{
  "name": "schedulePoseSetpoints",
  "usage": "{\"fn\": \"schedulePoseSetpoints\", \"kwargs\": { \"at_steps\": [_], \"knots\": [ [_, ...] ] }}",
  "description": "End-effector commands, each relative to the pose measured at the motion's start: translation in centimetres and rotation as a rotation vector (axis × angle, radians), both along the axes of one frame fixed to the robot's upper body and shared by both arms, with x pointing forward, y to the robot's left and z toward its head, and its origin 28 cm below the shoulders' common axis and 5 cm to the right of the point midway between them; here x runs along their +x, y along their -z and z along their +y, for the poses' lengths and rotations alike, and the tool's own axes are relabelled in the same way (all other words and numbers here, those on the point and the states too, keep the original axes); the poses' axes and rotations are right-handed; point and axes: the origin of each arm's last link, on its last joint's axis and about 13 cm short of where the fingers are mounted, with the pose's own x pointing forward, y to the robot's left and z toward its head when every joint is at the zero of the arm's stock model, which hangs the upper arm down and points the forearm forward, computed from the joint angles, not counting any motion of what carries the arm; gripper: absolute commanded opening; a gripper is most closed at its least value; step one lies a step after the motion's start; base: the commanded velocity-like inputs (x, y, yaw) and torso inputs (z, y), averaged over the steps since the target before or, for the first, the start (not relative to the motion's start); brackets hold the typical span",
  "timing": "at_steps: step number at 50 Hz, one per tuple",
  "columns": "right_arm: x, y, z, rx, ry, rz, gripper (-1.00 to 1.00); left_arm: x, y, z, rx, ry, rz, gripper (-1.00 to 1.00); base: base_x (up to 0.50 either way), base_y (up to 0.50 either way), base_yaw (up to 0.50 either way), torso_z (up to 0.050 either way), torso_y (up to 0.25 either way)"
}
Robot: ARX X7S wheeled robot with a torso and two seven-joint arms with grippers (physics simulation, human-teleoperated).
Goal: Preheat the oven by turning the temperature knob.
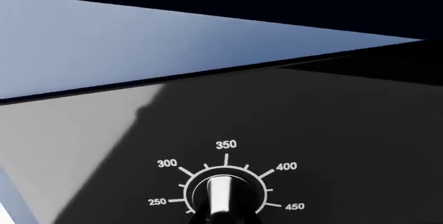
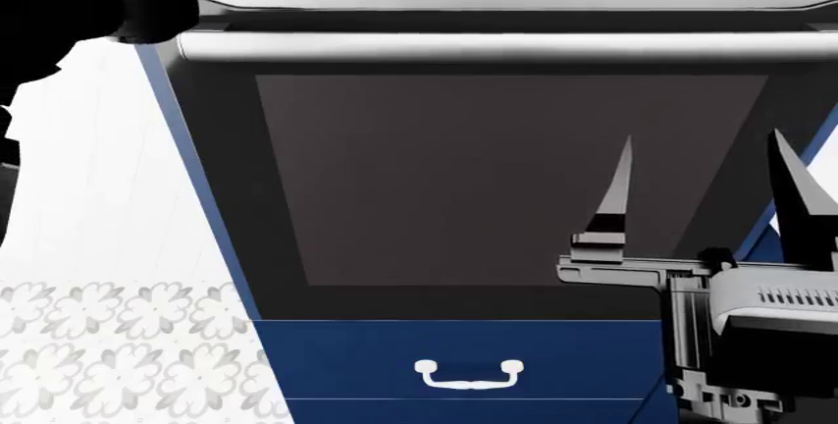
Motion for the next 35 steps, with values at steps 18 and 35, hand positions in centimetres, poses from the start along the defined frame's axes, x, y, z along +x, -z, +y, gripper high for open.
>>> {"fn": "schedulePoseSetpoints", "kwargs": {
  "at_steps": [18,35],
  "knots": [
    [-0.09,0.03,0.06,-0.002,-0.003,0.0,1.0,0.75,0.27,0.38,0.191,-0.098,-0.086,-1.0,0.01,0.0,-0.01,0.001,0.0],
    [-0.07,0.03,0.12,-0.005,-0.006,-0.001,1.0,0.65,0.24,0.59,0.283,-0.13,-0.105,-1.0,0.01,0.0,-0.01,0.001,0.0]
  ]
}}
